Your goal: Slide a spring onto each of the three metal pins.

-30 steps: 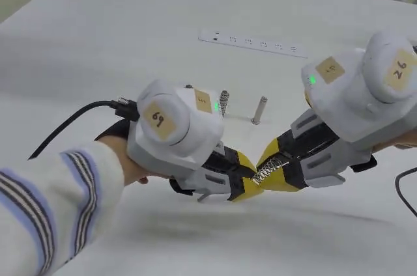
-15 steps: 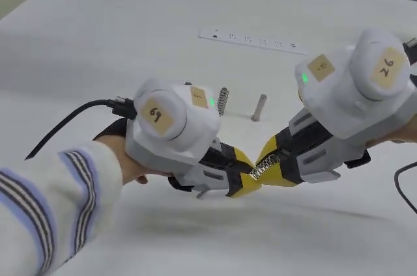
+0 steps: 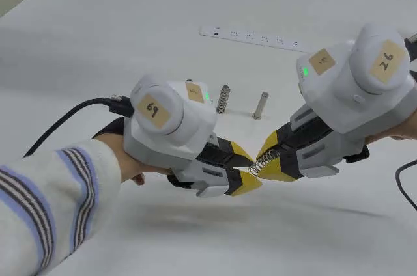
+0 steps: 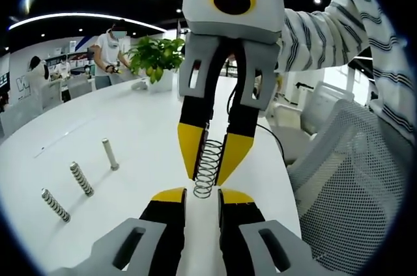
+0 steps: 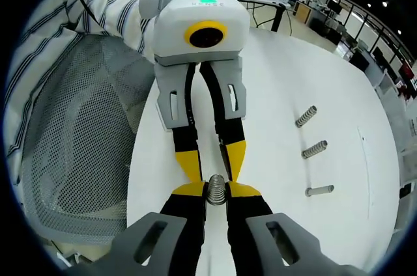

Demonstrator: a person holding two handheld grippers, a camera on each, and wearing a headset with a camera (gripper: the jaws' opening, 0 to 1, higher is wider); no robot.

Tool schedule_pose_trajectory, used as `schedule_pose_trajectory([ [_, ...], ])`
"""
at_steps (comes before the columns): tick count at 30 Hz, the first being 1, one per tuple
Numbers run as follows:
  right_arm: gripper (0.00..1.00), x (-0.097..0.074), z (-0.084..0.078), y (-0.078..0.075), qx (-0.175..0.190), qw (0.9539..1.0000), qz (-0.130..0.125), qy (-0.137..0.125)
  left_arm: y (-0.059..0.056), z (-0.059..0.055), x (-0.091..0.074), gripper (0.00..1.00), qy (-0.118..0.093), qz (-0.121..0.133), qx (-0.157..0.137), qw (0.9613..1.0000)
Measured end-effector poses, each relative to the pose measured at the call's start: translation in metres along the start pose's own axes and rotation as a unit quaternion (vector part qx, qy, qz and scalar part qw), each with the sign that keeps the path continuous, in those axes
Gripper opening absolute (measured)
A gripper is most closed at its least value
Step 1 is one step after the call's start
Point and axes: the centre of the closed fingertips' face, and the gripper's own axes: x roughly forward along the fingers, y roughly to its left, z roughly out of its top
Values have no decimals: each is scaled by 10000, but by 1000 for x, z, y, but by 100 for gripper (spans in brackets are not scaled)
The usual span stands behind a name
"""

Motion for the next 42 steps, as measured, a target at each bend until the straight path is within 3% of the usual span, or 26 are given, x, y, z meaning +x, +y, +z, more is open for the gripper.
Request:
schedule_pose_trajectory([
  [4, 8, -4, -3, -3, 59, 10000, -70, 8, 6, -4, -3, 18, 78, 123, 73, 9999],
  [7, 8, -10, -4, -7, 105, 9998, -168, 3, 13, -3, -5, 24, 13, 236, -48, 9997],
  [13, 8, -23, -6, -15, 203, 9992, -333, 7, 28, -1, -9, 52, -132, 552, -220, 9981],
  [15, 8, -26, -8, -18, 260, 9990, -370, 18, 35, 3, -10, 59, -244, 717, -78, 9971],
  [21, 8, -33, -11, -23, 261, 9986, -453, 82, 38, 1, -13, 71, -205, 815, -159, 9963],
  [23, 8, -34, -12, -24, 266, 9985, -475, 105, 39, 0, -13, 78, -186, 833, -254, 9960],
  [24, 8, -35, -12, -25, 270, 9984, -488, 115, 43, -4, -13, 83, -124, 963, -372, 9946],
  [26, 8, -36, -12, -26, 274, 9983, -495, 135, 42, -5, -13, 90, -123, 917, -407, 9949],
  [32, 8, -36, -13, -30, 353, 9981, -471, 156, 46, -7, -15, 97, -123, 1022, -459, 9936],
  [36, 8, -36, -13, -34, 483, 9976, -455, 221, 43, -4, -17, 98, -219, 951, -571, 9936],
  [42, 8, -47, -12, -60, 702, 9954, -605, 256, 43, -4, -17, 98, -215, 974, -608, 9932],
])
